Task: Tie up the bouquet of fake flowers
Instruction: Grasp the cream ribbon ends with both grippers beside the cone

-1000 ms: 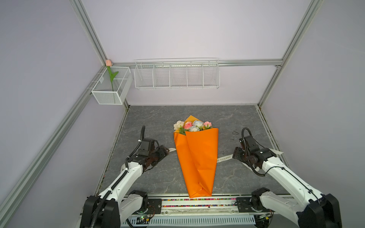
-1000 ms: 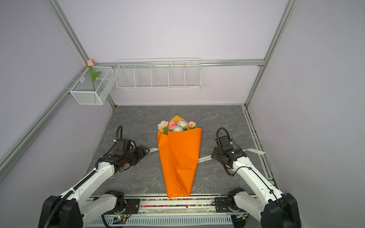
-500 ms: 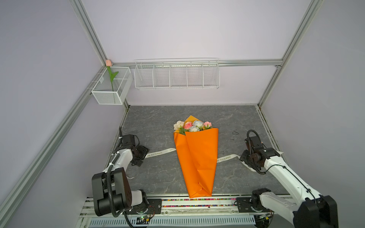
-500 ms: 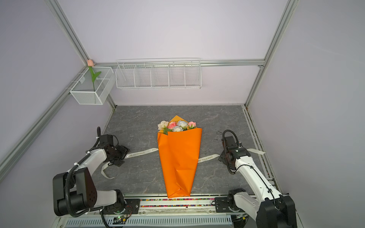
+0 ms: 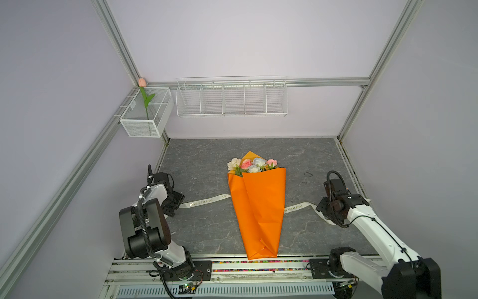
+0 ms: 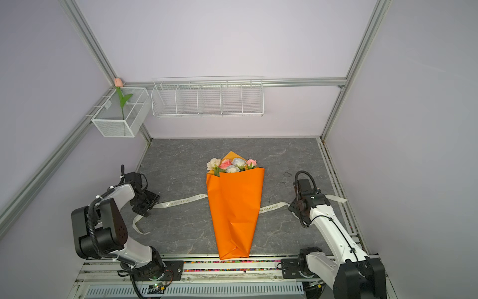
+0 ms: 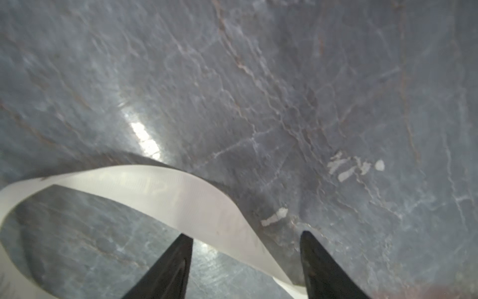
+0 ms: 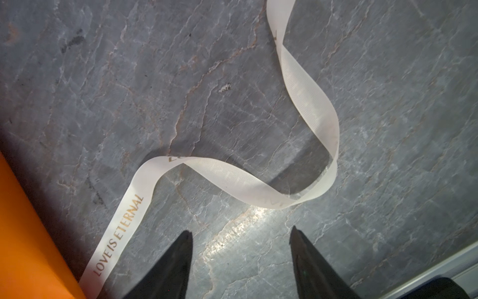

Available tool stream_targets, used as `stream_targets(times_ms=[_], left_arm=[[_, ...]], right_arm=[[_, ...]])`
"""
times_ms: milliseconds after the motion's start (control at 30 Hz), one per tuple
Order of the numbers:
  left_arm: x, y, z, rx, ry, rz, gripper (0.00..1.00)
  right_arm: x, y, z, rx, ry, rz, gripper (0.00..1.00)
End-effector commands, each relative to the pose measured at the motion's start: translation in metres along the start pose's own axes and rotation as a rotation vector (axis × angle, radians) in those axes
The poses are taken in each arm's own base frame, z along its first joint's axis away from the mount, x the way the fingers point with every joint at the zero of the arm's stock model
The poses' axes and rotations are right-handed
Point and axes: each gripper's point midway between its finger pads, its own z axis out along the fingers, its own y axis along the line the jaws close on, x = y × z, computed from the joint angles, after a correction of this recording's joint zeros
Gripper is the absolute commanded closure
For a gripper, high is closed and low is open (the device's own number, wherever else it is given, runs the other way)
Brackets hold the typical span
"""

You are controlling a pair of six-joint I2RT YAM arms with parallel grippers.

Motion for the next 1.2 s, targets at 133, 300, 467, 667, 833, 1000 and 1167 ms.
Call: stream_targets(times_ms=[133,300,467,667,833,1000,1167], left_arm=[[-0.001,0.001,0.006,0.007,-0.006,0.016,0.76],[-0.001,-0.011,-0.005,0.062,0.009,0.065,1.00],[-0.002,-0.035,-0.047,0.210,-0.031,0.123,1.00],[0.005,-0.062,-0.104,0.402,-0.079,0.222,1.00],[0.004,-0.063,-0.144,0.434,-0.159,0.277,1.00],[0.009,-0.069,-0.174,0.485,-0.189,0.361,1.00],[0.019,-0.049,-0.165,0.404,-0.173,0.405,1.00]], right_arm=[[0.014,-0.004,0.024,-0.043,0.153,0.235,0.35],[0.003,-0.023,0.036,-0.051,0.128,0.384,0.20],[-0.036,-0.043,0.038,0.030,0.068,0.286,0.20],[-0.077,-0.046,0.050,0.082,0.058,0.106,0.22],[-0.086,-0.044,0.071,0.117,0.121,0.025,0.30],[-0.094,-0.040,0.089,0.125,0.150,-0.020,0.35],[-0.093,-0.032,0.101,0.084,0.167,-0.041,0.51]])
